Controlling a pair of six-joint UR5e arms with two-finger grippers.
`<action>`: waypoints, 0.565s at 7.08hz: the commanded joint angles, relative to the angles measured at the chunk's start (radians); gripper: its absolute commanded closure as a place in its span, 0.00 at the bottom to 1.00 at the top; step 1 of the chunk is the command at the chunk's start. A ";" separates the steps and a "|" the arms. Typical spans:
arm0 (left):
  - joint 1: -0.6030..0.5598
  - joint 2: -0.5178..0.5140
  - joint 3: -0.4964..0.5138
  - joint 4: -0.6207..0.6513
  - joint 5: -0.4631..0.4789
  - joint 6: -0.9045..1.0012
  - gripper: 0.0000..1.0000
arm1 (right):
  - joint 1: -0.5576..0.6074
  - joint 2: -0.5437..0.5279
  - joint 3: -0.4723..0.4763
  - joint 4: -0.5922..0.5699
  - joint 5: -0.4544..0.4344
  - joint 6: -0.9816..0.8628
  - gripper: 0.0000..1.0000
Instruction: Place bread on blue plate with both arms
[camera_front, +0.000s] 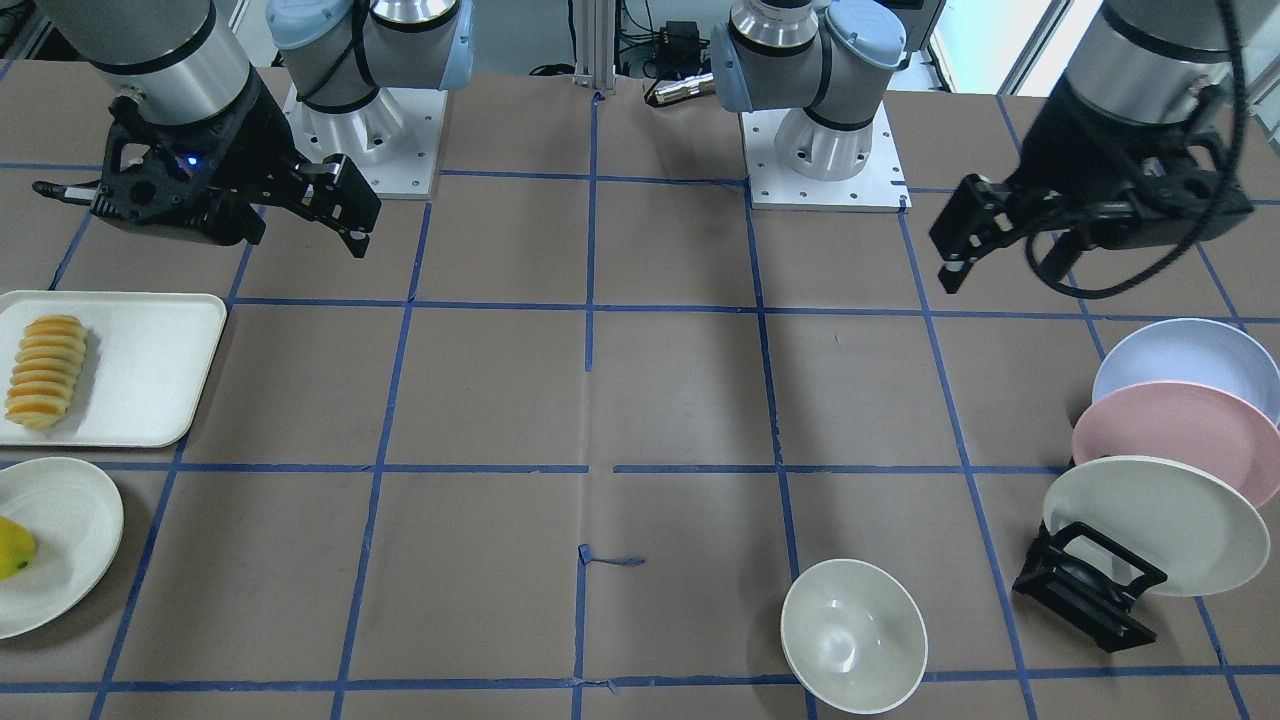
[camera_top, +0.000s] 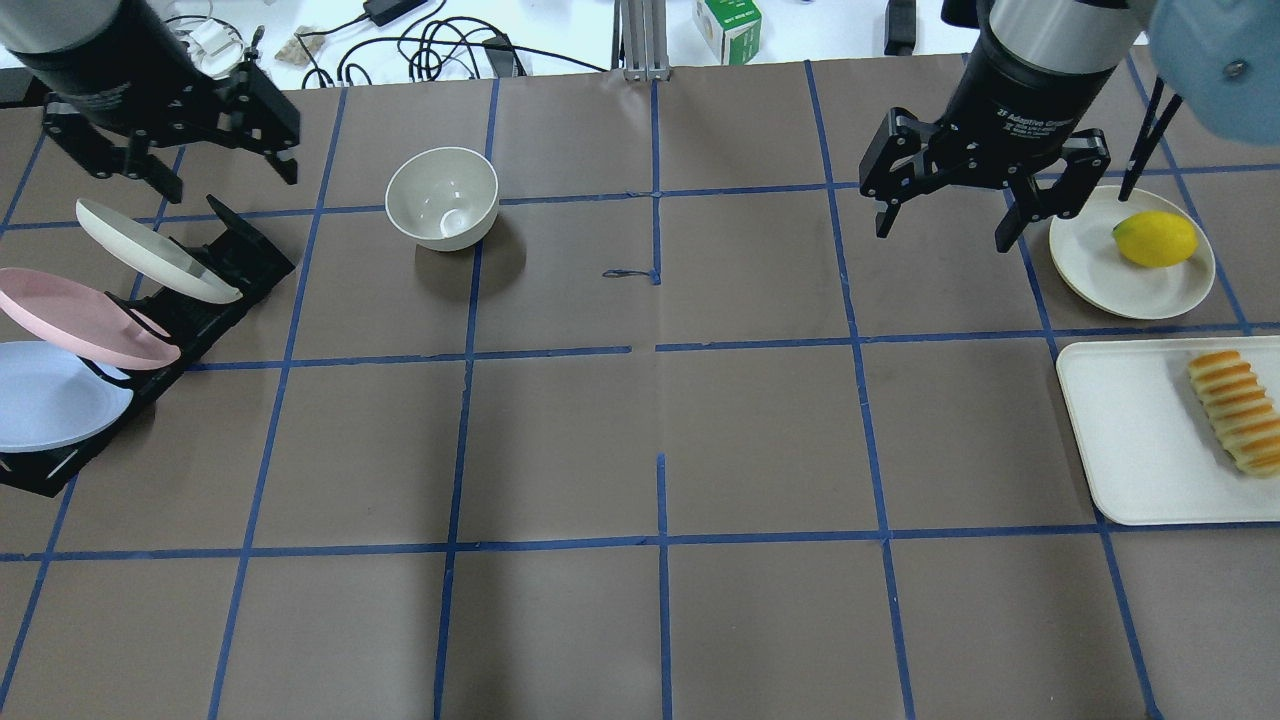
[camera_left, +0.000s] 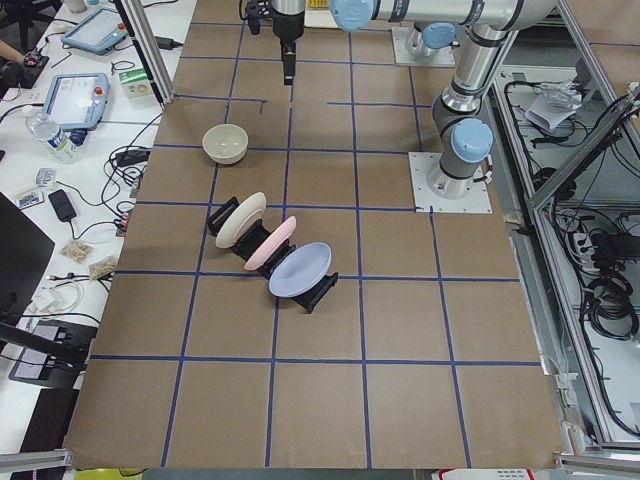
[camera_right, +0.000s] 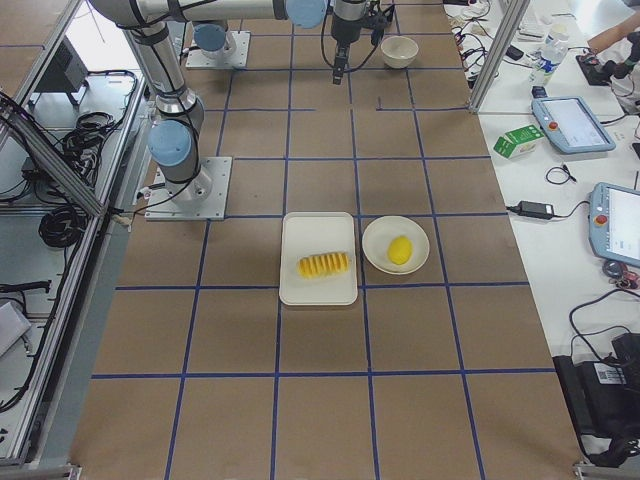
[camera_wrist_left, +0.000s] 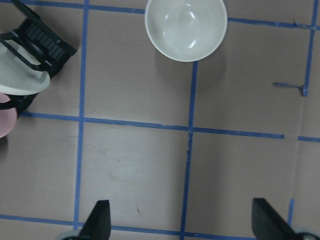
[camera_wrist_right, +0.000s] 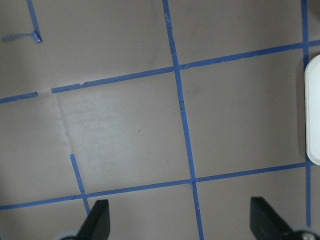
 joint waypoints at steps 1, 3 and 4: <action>0.184 0.002 -0.002 -0.005 0.011 0.040 0.00 | -0.074 0.002 0.061 -0.009 -0.004 -0.006 0.00; 0.416 -0.033 -0.009 0.004 0.011 0.052 0.00 | -0.215 0.002 0.092 -0.017 -0.053 -0.161 0.00; 0.534 -0.082 -0.009 0.022 0.009 0.123 0.00 | -0.278 0.014 0.111 -0.087 -0.064 -0.260 0.00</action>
